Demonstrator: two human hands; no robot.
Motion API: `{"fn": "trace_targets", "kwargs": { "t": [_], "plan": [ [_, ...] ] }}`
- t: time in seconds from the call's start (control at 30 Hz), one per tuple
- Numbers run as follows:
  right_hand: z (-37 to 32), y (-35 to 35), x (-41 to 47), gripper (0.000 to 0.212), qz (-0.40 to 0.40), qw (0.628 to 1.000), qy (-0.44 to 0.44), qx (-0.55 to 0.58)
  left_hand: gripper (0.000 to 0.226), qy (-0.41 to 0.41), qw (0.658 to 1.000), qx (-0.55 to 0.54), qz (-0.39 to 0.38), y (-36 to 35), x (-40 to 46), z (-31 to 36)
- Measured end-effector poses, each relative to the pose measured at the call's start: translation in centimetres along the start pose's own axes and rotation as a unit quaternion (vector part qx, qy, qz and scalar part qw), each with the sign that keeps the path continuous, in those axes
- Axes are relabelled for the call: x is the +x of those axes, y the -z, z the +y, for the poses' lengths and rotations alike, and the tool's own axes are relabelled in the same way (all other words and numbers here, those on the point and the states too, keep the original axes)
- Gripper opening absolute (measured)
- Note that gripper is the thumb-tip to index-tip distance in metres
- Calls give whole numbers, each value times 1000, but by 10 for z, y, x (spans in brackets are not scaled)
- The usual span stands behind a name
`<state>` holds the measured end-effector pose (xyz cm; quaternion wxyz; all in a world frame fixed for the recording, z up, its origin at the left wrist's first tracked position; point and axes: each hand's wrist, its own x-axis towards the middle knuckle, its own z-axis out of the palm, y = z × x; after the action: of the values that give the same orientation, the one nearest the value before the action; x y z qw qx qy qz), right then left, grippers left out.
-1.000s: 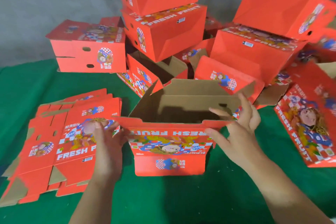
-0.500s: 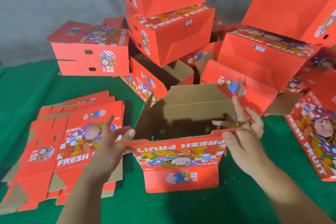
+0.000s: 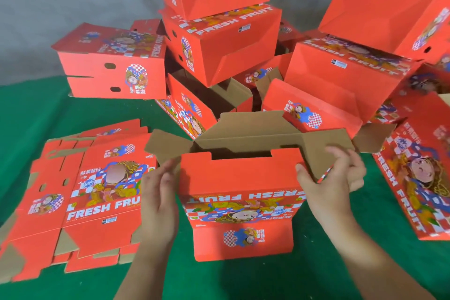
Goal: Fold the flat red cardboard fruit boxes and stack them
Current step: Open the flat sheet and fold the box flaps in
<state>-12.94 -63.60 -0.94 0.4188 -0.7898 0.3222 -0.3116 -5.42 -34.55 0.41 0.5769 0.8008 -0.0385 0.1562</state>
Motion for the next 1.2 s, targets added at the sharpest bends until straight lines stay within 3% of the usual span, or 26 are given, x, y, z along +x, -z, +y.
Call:
{"fn": "trace_targets", "kwargs": {
  "t": [0.07,0.13,0.2,0.3,0.37,0.43,0.57,0.67,0.77,0.87,0.93,1.0,1.13,1.2],
  "plan": [
    [-1,0,3,96,-20,998,-22,54,36,-31,999,35,-19,-3,-3,2],
    [0,0,4,110,-78,991,8,112,58,-54,997,22,-54,-9,-4,9],
    [2,4,2,117,-132,985,47,99,61,-107,986,80,-97,-15,-4,14],
    [7,11,2,103,-166,982,86,2,45,-205,946,188,-166,-15,-3,16],
    [14,14,3,81,-173,976,120,-50,39,-212,939,204,-181,-14,-3,16],
    [16,16,3,73,-171,976,122,-56,28,-184,944,217,-168,-16,0,19],
    [11,15,0,69,-172,975,131,-59,22,-190,939,257,-125,-31,14,31],
    [11,16,2,70,-188,973,122,-47,33,-209,937,227,-164,-41,27,42],
    [14,20,6,70,-212,969,117,-43,35,-224,929,252,-156,-48,48,40],
    [13,20,9,69,-223,967,121,-35,32,-177,943,145,-241,-54,60,37],
    [12,17,8,70,-222,968,114,-35,35,-161,939,129,-276,-57,65,34],
    [12,16,4,70,-215,970,106,-45,36,-163,933,171,-273,-59,71,33],
    [18,18,-1,70,-205,972,101,-51,53,-74,910,300,-277,-67,90,46],
    [21,18,-1,70,-214,971,94,-49,51,-109,894,332,-281,-70,96,47]
  ]
}}
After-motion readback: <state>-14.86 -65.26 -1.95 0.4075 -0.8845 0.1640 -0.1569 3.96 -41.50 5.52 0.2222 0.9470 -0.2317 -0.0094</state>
